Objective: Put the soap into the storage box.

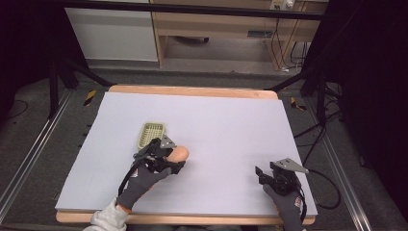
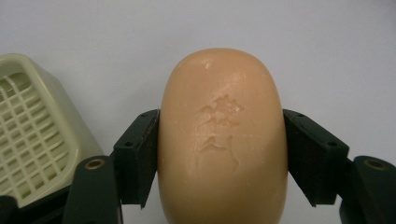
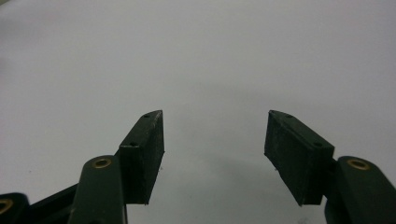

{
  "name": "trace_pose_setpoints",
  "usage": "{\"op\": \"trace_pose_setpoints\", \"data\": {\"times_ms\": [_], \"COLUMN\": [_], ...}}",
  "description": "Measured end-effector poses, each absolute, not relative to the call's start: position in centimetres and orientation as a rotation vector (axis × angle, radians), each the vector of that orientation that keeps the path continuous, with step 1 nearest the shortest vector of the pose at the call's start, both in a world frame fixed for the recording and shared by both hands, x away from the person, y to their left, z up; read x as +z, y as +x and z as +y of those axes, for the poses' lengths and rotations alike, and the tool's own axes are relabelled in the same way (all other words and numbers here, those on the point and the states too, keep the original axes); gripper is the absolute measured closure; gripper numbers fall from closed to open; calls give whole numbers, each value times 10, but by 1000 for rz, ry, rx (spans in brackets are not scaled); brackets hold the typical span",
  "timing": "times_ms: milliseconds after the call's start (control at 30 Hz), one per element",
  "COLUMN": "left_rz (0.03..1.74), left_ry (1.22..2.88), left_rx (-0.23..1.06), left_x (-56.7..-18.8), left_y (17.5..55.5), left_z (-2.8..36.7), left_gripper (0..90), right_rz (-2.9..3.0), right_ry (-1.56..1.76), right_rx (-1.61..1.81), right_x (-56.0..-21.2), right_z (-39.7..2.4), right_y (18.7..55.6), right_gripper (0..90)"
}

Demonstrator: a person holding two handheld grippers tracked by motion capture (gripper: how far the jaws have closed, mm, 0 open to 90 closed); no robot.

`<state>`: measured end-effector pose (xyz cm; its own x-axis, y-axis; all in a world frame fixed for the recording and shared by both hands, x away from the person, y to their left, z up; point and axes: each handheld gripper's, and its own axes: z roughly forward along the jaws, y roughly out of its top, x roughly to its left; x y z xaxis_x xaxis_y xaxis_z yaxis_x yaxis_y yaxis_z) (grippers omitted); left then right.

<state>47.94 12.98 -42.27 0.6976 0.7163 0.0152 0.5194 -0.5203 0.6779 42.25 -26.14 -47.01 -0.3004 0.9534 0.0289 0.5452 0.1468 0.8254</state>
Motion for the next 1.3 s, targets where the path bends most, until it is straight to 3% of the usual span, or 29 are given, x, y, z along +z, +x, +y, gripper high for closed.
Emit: {"op": "trace_pose_setpoints", "data": {"times_ms": [1300], "left_rz": [1144], "left_ry": [2091], "left_rx": [506], "left_x": [-405], "left_y": [508], "left_z": [187], "left_gripper": [317], "right_rz": [1917], "right_ry": [1427], "right_rx": [1041], "right_x": [-470], "right_z": [-260], "right_y": [423], "right_gripper": [380]}}
